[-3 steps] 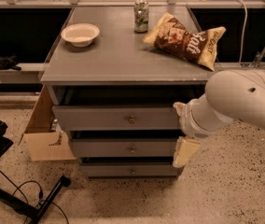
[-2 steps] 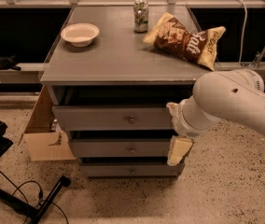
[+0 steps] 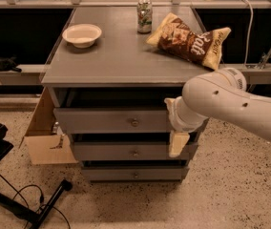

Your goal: Open top drawer

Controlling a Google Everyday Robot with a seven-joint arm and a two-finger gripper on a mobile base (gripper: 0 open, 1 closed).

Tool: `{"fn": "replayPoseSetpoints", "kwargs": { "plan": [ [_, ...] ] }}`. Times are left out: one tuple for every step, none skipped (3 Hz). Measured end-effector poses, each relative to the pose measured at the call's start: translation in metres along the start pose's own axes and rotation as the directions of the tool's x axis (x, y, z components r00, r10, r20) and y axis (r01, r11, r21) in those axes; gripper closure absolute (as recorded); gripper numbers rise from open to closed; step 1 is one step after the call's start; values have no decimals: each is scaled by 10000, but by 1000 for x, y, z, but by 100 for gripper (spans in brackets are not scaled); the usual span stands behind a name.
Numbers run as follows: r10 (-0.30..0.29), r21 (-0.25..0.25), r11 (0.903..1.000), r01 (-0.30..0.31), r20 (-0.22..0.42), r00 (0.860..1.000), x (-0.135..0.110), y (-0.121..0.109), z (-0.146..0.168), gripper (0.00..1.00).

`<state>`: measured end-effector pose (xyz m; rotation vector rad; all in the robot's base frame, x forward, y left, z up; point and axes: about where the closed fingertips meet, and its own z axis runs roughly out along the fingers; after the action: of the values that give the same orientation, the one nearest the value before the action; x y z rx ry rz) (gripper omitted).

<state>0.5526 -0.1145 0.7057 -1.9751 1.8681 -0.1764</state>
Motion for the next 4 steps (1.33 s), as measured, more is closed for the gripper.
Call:
{"fn": "replayPoseSetpoints", "kwargs": {
  "plan": [
    [-302,-11,9995,302,-499,9983,4,-18,26,0],
    [-480,-175,9988,464,-1008,9938,7,-30,53,0],
    [-340,-510,9984,263,-1565,9871,14,-40,75,0],
    [-157,-951,9955,-18,-1835,9829,21,-44,88,19]
  ]
}}
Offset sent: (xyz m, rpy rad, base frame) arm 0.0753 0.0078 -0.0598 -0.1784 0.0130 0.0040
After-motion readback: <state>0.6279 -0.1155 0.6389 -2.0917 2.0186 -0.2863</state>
